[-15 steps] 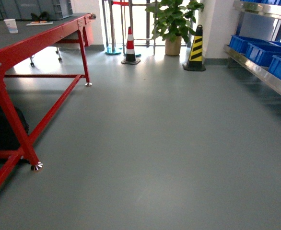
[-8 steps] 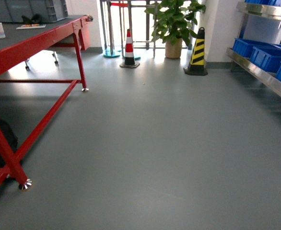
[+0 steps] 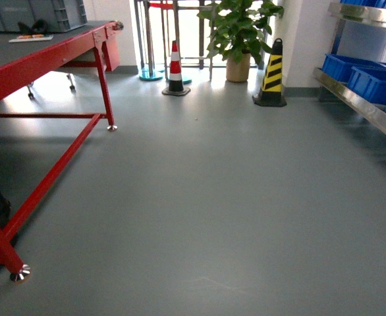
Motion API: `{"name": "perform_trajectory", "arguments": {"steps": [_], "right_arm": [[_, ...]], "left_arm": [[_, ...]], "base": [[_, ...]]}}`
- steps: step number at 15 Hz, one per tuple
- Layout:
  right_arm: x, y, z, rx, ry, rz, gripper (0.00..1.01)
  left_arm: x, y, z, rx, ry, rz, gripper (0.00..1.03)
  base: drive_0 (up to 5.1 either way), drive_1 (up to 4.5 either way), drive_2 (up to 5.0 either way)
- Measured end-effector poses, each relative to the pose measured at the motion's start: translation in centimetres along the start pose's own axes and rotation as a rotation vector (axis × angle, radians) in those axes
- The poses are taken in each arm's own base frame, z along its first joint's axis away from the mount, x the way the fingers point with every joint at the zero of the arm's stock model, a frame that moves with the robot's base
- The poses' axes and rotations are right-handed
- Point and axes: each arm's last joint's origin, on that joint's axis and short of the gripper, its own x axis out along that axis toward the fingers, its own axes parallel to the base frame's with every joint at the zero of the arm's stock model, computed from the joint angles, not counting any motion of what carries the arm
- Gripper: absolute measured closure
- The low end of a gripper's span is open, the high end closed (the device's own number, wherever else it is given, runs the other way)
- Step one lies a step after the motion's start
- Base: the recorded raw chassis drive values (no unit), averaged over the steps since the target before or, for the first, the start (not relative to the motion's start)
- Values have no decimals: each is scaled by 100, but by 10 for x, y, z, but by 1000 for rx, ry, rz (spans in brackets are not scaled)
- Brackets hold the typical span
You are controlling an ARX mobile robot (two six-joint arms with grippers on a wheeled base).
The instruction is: Sort blue parts and orange caps into right shelf containers
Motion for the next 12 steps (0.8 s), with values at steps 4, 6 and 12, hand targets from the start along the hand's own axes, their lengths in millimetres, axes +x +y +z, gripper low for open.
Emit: {"name": "perform_trajectory", "arguments": {"steps": [4,6,12], "right_arm": [[0,0,0,0,-2,2,59],[0,0,0,0,-2,2,59],[0,0,0,0,-2,2,59]], "left_arm": [[0,0,1,-1,-3,2,59],[0,0,1,0,-2,1,59],[0,0,1,-1,-3,1,59]], "base": [[-143,-143,-143],[-169,-169,-169],[-161,-161,-161]]}}
